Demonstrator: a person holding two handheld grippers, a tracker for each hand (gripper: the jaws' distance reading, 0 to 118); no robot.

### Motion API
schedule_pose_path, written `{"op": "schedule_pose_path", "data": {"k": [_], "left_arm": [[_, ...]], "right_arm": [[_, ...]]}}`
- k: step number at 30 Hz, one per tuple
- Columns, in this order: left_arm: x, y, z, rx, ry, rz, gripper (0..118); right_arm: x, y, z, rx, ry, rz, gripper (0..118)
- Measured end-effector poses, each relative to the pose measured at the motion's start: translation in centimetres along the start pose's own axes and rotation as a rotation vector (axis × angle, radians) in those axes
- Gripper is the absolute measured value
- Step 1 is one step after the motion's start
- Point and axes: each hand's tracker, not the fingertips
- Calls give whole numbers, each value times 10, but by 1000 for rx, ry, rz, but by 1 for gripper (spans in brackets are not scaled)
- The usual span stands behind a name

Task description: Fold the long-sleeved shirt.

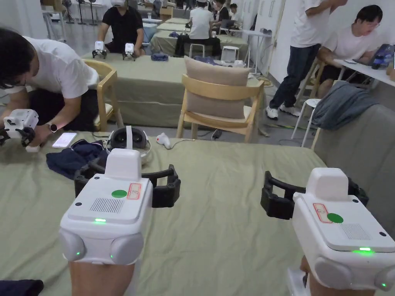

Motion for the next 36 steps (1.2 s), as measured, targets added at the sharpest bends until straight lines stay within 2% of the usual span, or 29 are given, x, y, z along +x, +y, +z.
{"op": "schedule_pose_path", "data": {"k": [2, 3, 4, 9, 11, 23, 26, 36], "left_arm": [[0, 3, -1, 3, 4, -2, 111], [-1, 6, 0, 1, 5, -2, 111], [-4, 8, 0, 8, 3, 1, 111], [-9, 21, 3, 41, 28, 9, 111], [-11, 24, 5, 62, 45, 11, 111], [-13, 30, 12, 83, 52, 7, 111], [-15, 30, 10, 78, 31, 22, 111], [-18, 30, 6, 66, 52, 36, 111]], "right_arm": [[9, -1, -24, -2, 7, -3, 118], [-13, 11, 29, 10, 4, 4, 118], [-15, 15, 35, 16, 11, 7, 118], [-12, 24, 27, 36, 25, -8, 118], [-15, 28, 28, 60, 18, 25, 118], [-18, 38, 32, 94, 19, 41, 118], [-23, 37, 33, 94, 3, 72, 118], [-24, 39, 33, 105, 20, 43, 118]]}}
